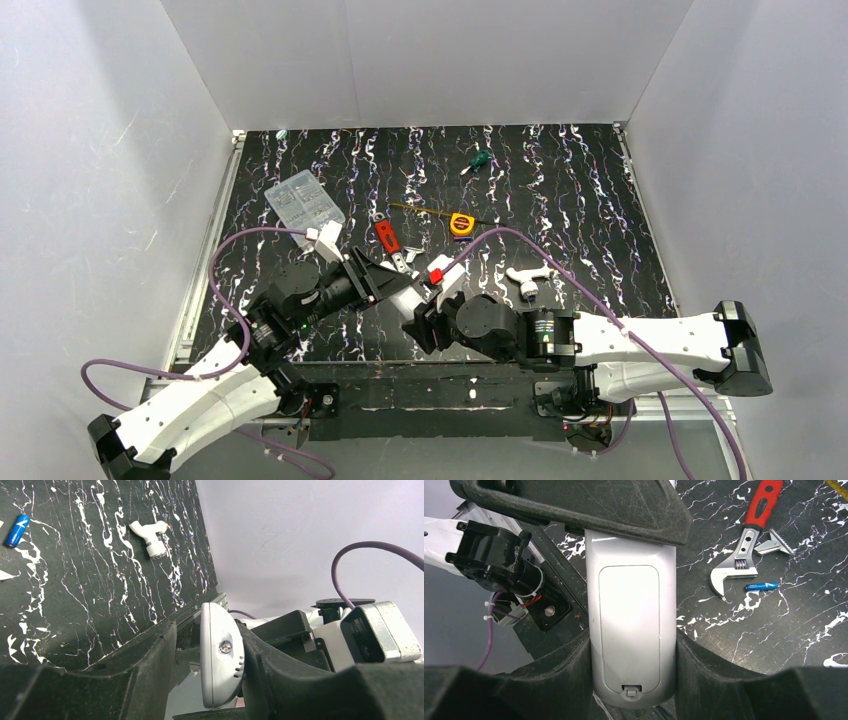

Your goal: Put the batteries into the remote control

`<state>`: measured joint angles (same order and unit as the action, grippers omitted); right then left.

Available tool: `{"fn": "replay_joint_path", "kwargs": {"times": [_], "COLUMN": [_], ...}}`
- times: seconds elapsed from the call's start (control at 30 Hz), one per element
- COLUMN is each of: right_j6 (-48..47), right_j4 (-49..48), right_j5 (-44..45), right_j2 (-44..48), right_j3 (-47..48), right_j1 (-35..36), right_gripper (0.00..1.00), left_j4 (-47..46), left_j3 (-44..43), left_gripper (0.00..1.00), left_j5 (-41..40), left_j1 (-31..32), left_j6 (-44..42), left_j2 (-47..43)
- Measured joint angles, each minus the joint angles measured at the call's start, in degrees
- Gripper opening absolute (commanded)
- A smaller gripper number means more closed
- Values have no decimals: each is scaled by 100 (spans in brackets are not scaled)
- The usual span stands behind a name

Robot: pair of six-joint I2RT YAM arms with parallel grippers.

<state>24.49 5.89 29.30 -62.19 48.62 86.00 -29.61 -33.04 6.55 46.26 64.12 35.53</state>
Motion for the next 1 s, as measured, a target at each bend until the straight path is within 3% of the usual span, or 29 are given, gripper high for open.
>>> {"fn": "replay_joint_path", "kwargs": {"times": [0.3, 0.6, 0.73, 0.83, 0.93, 1.0], "right_j6": [74, 85, 79, 79, 68, 57], "right_j4": [-4, 20, 28, 33, 31, 31], "right_j5": [-96, -116, -133, -151, -192, -229], "right_j2": [-13, -20, -114, -129, -129, -129], "right_j3": [0, 0, 2, 4, 4, 4], "right_j1": [0, 0, 0, 0, 0, -2], "right_gripper": [1, 2, 12, 25, 44, 64], "left_j4": [114, 116, 96, 151, 195, 223], "left_j3": [0, 0, 0, 0, 0, 0], "left_gripper": [40, 20, 7, 0, 0, 0], "left_j5": [-68, -81, -61, -70, -72, -70], "left_j1": [0, 0, 22, 22, 22, 22], "left_j6": [-2, 26, 96, 103, 107, 107], "left_j2": [-122, -127, -136, -140, -166, -181]}}
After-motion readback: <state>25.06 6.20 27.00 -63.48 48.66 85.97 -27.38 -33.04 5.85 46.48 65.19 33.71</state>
